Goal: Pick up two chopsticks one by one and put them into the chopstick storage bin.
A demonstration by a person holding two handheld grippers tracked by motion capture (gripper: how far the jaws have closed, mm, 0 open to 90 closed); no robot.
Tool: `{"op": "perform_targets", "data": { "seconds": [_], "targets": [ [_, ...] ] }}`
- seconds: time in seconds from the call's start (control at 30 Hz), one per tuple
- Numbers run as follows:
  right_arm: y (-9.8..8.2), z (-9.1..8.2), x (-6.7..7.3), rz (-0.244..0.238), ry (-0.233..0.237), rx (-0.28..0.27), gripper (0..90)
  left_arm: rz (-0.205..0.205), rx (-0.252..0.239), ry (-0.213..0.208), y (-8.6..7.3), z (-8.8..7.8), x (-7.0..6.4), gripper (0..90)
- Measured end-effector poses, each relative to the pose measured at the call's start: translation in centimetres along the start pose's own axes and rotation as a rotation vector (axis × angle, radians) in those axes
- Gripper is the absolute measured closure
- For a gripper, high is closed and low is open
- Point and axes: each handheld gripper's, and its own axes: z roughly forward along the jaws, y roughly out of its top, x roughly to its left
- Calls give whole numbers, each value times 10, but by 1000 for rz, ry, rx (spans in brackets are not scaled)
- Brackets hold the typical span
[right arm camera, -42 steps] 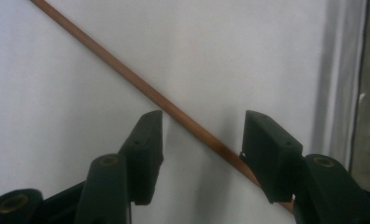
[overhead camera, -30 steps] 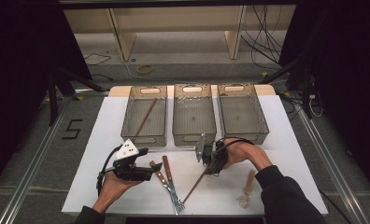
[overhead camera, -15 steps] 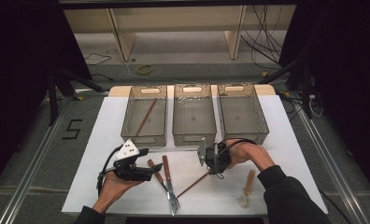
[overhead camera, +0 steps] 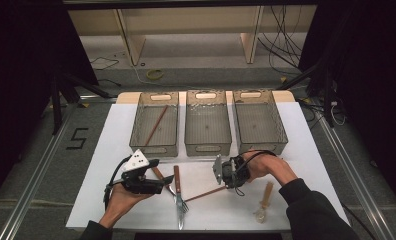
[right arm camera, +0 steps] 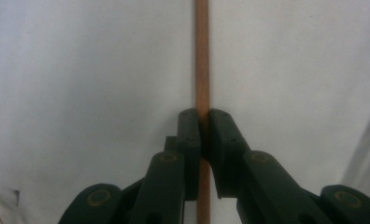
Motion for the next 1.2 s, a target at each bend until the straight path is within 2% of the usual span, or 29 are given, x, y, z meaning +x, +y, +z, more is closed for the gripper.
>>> {"op": "perform_targets", "data": {
  "seconds": [0.1,0.2,0.33,0.47,0.53,0.67,0.77,0.9,1.1,1.2],
  "targets": [
    [0,0,1,8,2,-3,843,1,1,-2,0,0,0,195],
    [-1,0,1,-10,-2,-7,844,1,3,-2,0,0,0,195],
    [-3,-2,3,-10,-6,-4,845,3,4,0,0,0,1,195],
    [-8,-6,6,-7,-13,13,845,-1,4,-2,-1,1,2,195],
    [-11,-8,7,4,-20,40,846,-2,7,0,-1,1,2,195],
    [-19,-13,9,25,-35,47,846,-3,9,-1,-1,2,2,194],
    [-27,-19,10,42,-47,40,846,-4,16,-7,0,1,2,193],
    [-31,-26,12,62,-79,4,847,-3,15,-18,5,1,1,192],
    [-23,-35,13,65,-109,-36,847,42,12,-40,20,2,-10,198],
    [-17,-38,13,59,-128,-37,846,68,37,-60,29,5,-16,198]
  ]
}}
